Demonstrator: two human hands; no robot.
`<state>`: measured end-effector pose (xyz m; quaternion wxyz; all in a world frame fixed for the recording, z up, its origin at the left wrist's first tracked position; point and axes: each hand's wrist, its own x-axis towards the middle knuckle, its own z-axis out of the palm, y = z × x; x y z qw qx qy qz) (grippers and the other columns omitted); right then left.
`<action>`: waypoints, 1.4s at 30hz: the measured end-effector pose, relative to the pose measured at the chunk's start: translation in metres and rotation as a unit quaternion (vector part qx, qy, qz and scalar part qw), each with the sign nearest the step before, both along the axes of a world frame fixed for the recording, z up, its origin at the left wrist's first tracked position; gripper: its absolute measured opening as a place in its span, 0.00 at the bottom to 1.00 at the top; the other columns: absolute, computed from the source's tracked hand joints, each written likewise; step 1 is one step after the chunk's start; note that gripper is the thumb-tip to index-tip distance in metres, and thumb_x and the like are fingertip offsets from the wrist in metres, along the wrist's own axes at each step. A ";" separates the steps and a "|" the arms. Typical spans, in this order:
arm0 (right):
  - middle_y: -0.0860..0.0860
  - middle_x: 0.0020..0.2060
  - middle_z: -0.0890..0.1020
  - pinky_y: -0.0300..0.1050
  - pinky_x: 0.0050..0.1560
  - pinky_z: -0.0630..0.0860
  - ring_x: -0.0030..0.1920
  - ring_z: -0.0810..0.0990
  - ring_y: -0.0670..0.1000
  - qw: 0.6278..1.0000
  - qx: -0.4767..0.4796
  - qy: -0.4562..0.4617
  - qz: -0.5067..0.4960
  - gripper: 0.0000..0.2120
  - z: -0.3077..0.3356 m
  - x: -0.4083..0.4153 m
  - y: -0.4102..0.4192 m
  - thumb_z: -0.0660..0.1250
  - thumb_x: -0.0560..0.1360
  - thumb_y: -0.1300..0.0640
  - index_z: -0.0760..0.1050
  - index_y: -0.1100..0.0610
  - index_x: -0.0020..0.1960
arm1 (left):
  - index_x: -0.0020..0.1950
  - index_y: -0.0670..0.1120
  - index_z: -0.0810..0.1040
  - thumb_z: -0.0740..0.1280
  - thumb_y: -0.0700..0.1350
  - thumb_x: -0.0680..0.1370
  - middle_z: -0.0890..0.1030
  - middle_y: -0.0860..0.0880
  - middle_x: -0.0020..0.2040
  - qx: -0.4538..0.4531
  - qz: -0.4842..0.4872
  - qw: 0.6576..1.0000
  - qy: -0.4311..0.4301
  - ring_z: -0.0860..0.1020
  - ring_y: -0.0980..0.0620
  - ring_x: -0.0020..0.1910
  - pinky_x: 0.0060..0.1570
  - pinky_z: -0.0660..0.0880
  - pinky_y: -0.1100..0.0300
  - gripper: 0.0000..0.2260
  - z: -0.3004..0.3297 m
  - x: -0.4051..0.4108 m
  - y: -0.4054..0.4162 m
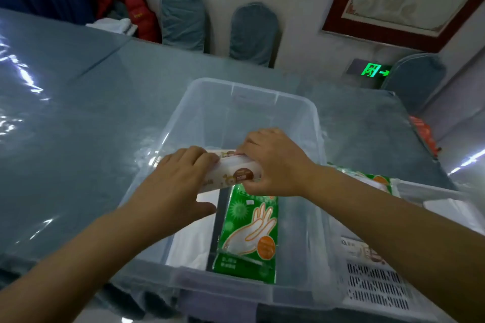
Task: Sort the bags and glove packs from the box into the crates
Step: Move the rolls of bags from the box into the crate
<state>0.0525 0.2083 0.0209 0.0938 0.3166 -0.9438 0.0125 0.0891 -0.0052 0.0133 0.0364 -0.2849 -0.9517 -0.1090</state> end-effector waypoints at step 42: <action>0.51 0.44 0.79 0.50 0.45 0.77 0.45 0.76 0.52 0.982 -0.116 -0.084 -0.126 0.18 -0.172 0.182 0.324 0.65 0.68 0.42 0.77 0.55 0.48 | 0.75 0.48 0.51 0.60 0.54 0.75 0.51 0.45 0.77 -0.057 0.004 0.986 -0.157 0.51 0.47 0.74 0.72 0.50 0.51 0.33 -0.162 0.074 0.345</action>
